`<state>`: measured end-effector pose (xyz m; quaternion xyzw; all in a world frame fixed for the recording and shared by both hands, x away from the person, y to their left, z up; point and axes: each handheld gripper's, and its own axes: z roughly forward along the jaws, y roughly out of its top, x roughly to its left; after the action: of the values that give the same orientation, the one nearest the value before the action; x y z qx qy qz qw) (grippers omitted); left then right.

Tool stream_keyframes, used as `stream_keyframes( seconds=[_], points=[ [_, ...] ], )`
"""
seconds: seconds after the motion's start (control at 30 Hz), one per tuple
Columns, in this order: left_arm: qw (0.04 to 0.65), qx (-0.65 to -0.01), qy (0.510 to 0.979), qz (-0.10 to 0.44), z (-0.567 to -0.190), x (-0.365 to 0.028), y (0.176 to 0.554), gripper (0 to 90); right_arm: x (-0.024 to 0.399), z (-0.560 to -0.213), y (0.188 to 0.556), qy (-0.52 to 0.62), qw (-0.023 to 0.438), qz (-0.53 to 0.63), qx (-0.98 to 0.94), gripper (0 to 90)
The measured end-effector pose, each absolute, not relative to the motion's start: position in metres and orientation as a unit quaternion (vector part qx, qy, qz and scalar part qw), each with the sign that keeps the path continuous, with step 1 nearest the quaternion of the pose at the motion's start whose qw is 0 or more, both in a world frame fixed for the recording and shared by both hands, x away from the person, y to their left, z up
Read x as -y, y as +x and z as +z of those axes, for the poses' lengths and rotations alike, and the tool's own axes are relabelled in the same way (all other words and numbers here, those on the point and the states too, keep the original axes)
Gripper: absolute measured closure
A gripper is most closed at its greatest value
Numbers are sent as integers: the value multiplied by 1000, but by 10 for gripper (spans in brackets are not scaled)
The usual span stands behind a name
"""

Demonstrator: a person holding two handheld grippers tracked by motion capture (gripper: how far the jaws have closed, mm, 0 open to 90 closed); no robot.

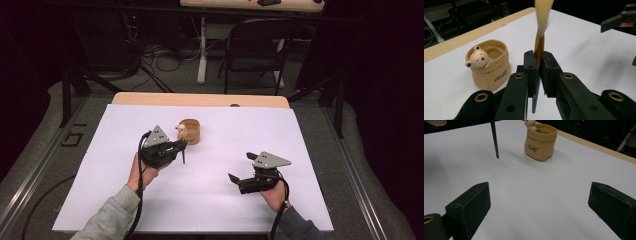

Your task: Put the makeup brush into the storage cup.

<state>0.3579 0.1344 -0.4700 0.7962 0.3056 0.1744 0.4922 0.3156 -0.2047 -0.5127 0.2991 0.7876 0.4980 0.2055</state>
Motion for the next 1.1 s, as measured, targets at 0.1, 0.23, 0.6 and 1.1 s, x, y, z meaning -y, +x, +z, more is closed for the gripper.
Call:
stream_keyframes(
  seconds=[0.1, 0.23, 0.6, 1.1],
  points=[
    [493, -306, 795, 176, -468, -135, 359, 834, 208, -514, 315, 290, 208, 495, -792, 6],
    [492, -304, 796, 180, -465, -136, 361, 834, 211, -517, 316, 279, 208, 496, -796, 0],
    [483, -298, 802, 186, -461, -140, 365, 834, 212, -516, 313, 275, 208, 503, -792, 0],
    [483, -290, 804, 188, -448, -138, 375, 834, 218, -514, 313, 278, 213, 507, -788, 0]
  ],
)
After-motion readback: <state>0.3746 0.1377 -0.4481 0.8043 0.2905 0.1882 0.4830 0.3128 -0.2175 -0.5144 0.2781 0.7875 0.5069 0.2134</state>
